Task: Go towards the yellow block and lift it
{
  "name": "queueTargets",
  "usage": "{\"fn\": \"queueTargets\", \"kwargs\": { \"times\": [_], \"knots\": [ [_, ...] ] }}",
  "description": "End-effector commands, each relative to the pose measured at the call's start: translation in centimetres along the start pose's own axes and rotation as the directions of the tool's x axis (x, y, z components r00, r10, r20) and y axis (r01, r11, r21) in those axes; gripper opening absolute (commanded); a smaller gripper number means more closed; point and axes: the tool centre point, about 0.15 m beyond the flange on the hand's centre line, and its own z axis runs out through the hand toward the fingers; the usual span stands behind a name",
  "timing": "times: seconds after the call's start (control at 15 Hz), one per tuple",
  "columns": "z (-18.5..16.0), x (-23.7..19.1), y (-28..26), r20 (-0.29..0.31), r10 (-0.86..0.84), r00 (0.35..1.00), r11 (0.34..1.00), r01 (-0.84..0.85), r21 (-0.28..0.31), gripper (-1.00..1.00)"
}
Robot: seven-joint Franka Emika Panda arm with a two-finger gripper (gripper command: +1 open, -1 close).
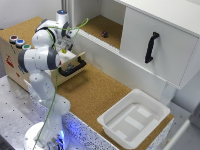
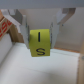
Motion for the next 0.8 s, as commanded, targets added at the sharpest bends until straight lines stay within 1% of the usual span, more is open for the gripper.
{"fn": "queueTargets", "kwargs": {
  "times": [0.0, 0.13, 0.2, 0.33, 0.47, 0.6, 0.67, 0.73],
  "knots": [
    [-5.1, -1.9, 7.2, -0.047, -0.027, 0.999, 0.999, 0.028, 0.022, -1.0],
    [-5.2, -2.1, 10.8, -0.054, -0.024, 0.998, 0.999, 0.026, 0.023, -1.0],
    [-5.2, -2.2, 12.6, -0.046, -0.013, 0.999, 1.0, 0.015, 0.028, -1.0],
    [-5.3, -2.5, 15.7, -0.03, 0.016, 0.999, 1.0, -0.016, 0.005, -1.0],
    [-5.2, -3.3, 17.9, -0.031, 0.071, 0.997, 0.997, -0.072, -0.022, -1.0],
    [-3.6, -5.0, 20.6, -0.031, 0.157, 0.987, 0.988, -0.157, -0.01, -1.0],
    [-2.7, -5.8, 21.6, -0.013, 0.196, 0.98, 0.98, -0.196, -0.028, -1.0],
    [-1.9, -6.6, 22.7, -0.005, 0.223, 0.975, 0.974, -0.223, -0.032, -1.0]
  ]
}}
